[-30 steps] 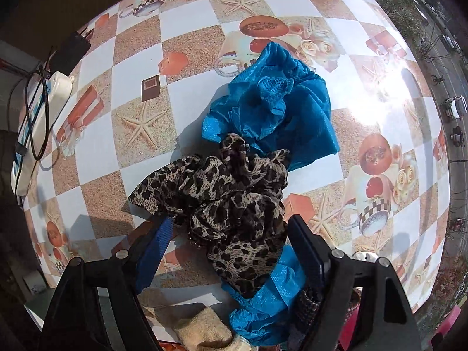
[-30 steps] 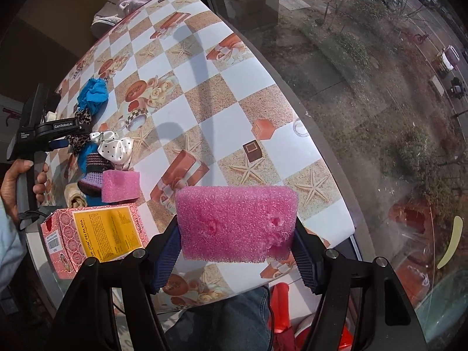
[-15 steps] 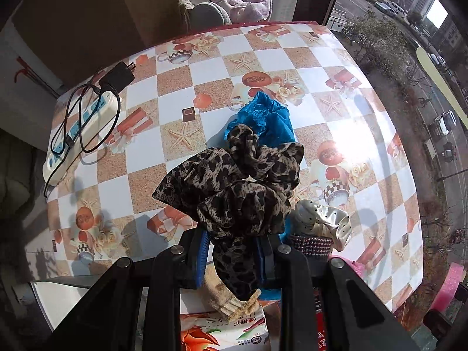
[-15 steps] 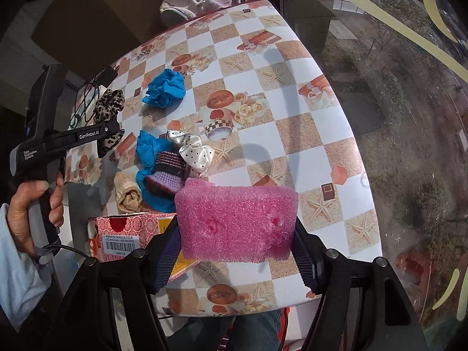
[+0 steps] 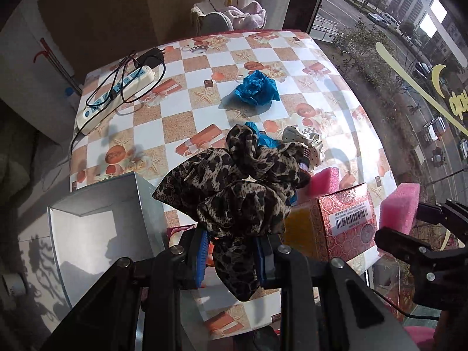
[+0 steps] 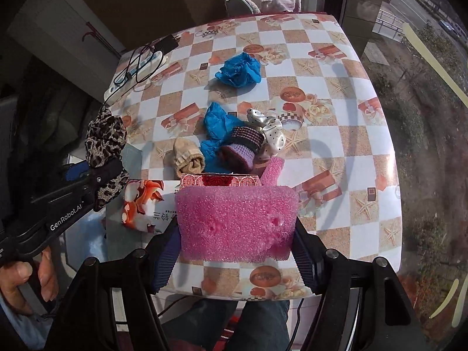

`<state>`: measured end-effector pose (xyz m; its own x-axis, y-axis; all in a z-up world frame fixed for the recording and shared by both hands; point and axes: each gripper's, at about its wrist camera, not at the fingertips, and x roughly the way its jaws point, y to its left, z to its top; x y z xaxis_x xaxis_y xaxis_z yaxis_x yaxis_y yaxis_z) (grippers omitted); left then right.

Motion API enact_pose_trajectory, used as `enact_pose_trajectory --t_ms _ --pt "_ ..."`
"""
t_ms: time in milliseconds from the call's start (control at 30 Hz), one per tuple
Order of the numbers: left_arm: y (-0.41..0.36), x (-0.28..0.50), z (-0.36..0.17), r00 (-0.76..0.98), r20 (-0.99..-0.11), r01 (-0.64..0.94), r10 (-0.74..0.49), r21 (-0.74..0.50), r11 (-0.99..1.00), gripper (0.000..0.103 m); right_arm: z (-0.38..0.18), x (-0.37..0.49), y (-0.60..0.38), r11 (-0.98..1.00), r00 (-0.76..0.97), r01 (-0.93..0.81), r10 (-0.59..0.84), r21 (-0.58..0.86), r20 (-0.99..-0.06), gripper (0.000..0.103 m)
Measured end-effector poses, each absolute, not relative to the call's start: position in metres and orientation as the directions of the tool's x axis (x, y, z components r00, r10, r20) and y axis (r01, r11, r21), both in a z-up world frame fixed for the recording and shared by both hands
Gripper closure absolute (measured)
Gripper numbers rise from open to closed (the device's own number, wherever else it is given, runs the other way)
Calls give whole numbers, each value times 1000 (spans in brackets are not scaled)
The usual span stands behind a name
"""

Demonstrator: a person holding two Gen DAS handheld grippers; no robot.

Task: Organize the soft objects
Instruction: 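Carry the scrunchie and pink sponge with both grippers over the white box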

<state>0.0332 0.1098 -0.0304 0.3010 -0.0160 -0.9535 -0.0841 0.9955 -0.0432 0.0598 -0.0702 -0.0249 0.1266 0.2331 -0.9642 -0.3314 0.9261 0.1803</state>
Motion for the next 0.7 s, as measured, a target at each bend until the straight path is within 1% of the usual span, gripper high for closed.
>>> enact_pose_trajectory --t_ms 333,700 --pt "124 -13 -21 329 -943 -137 -45 -95 986 74 -14 34 -24 889 124 -426 241 168 -963 32" --pt "161 -43 -14 363 -932 -226 -9 -98 969 74 -10 18 15 852 115 -501 237 150 -965 32"
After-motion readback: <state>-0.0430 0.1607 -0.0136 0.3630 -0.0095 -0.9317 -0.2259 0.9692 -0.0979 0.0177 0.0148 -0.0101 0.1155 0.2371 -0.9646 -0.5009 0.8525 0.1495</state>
